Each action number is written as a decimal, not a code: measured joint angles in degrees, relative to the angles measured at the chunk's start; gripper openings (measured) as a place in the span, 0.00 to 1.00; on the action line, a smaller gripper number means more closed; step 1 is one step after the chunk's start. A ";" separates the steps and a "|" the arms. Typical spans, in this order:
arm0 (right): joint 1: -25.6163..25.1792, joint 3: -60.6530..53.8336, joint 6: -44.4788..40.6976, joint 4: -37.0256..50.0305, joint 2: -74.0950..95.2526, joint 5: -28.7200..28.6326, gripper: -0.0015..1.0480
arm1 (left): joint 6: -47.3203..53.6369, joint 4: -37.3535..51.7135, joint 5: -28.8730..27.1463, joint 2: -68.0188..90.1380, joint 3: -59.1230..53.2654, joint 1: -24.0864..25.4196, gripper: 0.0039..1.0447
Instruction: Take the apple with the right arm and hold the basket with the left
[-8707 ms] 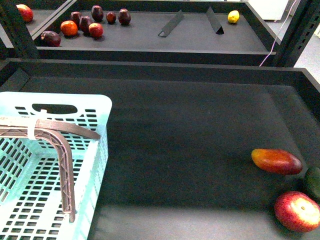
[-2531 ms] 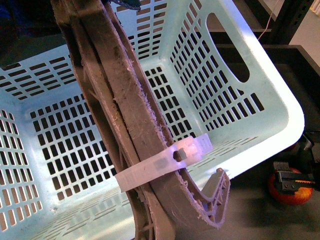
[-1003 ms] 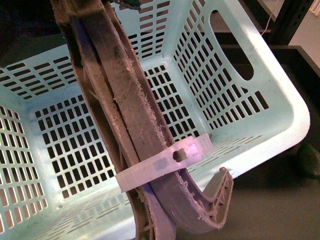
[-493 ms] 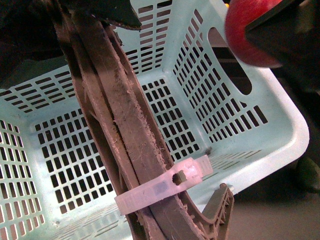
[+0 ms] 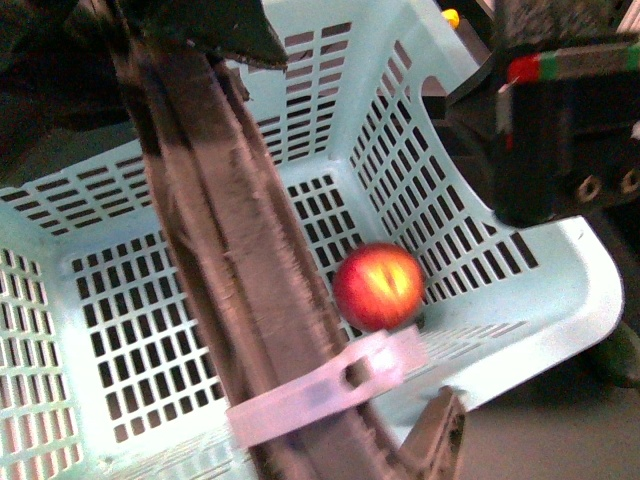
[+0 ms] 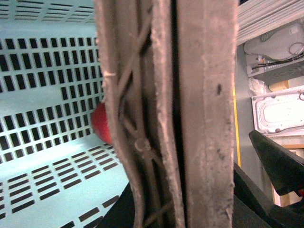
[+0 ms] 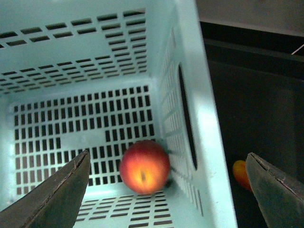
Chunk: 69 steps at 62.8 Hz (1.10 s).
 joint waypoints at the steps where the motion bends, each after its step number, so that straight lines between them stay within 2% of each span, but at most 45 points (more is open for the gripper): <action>1: -0.24 -0.04 -0.13 -0.26 -0.46 0.04 0.92 | 0.20 -0.02 0.15 0.00 -0.04 0.00 0.15; 7: -4.55 -1.88 -2.29 -3.21 -6.97 1.29 0.92 | 0.07 0.00 -0.79 -0.04 -0.07 -0.04 0.15; 17: -15.96 -6.78 -3.08 -10.19 -19.96 1.49 0.92 | 0.20 -0.02 -0.87 -0.04 -0.09 -0.07 0.15; 20: -19.61 -10.08 -4.22 -5.27 -23.58 -1.51 0.86 | 0.22 -0.02 -0.74 -0.04 -0.09 -0.07 0.15; 23: -22.45 -14.53 -5.14 3.72 -27.02 -4.87 0.78 | 0.20 -0.02 -0.68 -0.04 -0.09 -0.07 0.15; 30: -24.79 -19.10 -6.40 12.61 -30.71 -9.03 0.62 | 0.20 0.00 -0.52 -0.04 -0.09 -0.07 0.15; 42: -27.82 -24.00 -7.30 12.81 -34.71 -11.96 0.30 | 0.04 0.00 -0.44 -0.04 -0.09 -0.07 0.15; 47: -31.95 -25.16 -7.48 12.24 -36.72 -17.27 0.16 | 0.22 0.00 -0.79 -0.04 -0.09 -0.07 0.15; 52: -33.83 -26.10 -7.48 11.87 -38.32 -17.31 0.05 | 0.20 0.00 -0.70 -0.04 -0.09 -0.07 0.15; 54: -34.05 -26.51 -7.72 11.65 -38.93 -17.51 0.02 | 0.17 0.00 -0.68 -0.04 -0.09 -0.07 0.15; 69: -34.16 -28.57 -7.65 9.73 -42.86 -17.97 0.02 | 0.20 0.00 -0.31 -0.04 -0.09 -0.07 0.15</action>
